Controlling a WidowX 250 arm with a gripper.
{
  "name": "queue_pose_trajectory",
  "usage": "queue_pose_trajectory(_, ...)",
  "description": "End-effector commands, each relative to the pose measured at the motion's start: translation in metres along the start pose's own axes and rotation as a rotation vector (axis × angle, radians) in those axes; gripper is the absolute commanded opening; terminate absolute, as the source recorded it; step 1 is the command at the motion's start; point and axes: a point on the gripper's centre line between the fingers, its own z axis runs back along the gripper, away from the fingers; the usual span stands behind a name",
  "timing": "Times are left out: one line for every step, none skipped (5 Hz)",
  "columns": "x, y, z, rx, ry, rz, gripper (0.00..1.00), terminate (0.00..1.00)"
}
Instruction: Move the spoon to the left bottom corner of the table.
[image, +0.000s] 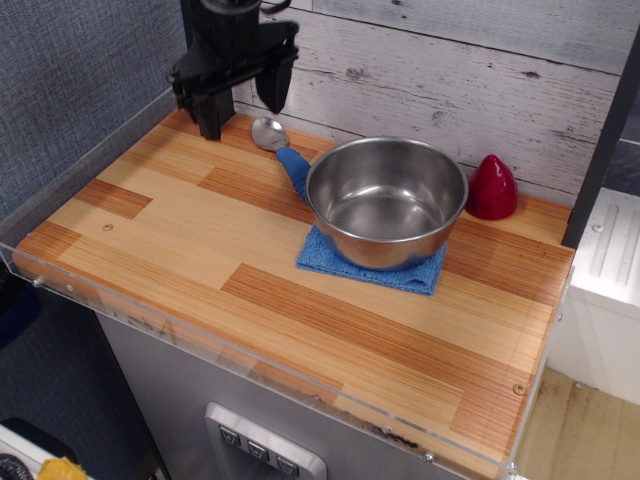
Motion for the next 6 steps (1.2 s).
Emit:
queue_pose_trajectory(0.006,-0.027,-0.017,-0.025,-0.047,-0.051,1.00,0.00)
queue_pose_trajectory(0.000,-0.043,-0.024,-0.022,-0.054,-0.088,1.00,0.00)
queue_pose_trajectory(-0.009,-0.054,-0.031,-0.020,-0.043,-0.120,1.00,0.00)
queue_pose_trajectory(-0.020,-0.062,-0.037,-0.016,-0.022,-0.147,1.00,0.00)
queue_pose_trajectory(-0.026,-0.059,-0.047,0.004,0.004,-0.138,1.00,0.00)
queue_pose_trajectory(-0.029,-0.055,-0.055,0.038,0.031,-0.126,1.00,0.00)
